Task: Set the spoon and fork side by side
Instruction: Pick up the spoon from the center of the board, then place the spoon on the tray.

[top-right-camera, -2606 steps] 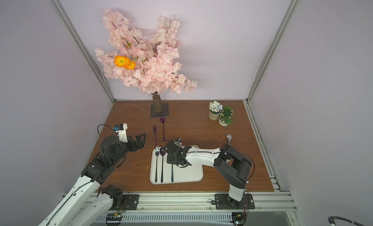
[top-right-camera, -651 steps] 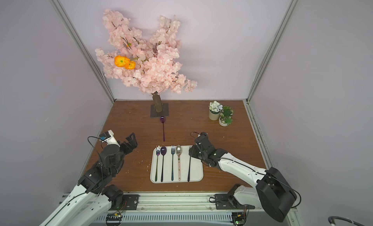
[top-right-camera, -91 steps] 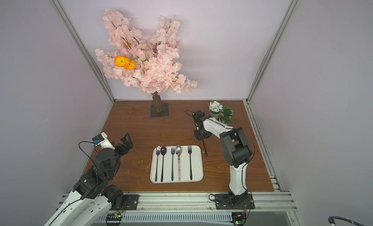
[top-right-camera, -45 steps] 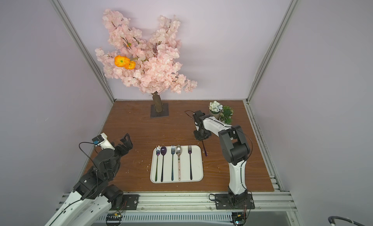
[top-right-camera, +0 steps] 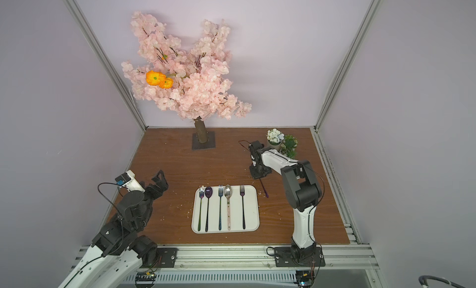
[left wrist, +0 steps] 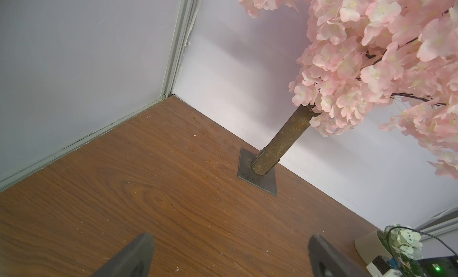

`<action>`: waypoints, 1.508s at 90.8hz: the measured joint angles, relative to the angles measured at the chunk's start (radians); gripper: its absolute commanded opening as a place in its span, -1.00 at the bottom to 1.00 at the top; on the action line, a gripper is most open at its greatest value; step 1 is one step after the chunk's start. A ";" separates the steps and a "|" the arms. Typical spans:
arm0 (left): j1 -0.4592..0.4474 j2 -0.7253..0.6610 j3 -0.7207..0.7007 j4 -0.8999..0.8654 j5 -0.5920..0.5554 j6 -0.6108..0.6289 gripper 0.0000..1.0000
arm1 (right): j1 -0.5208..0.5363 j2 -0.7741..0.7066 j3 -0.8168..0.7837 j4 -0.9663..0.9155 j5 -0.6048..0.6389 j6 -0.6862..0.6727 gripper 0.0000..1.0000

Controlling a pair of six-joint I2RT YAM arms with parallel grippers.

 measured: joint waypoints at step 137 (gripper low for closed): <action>0.000 -0.022 -0.031 0.008 0.027 -0.020 0.99 | 0.402 -0.330 -0.327 -0.095 0.097 0.612 -1.00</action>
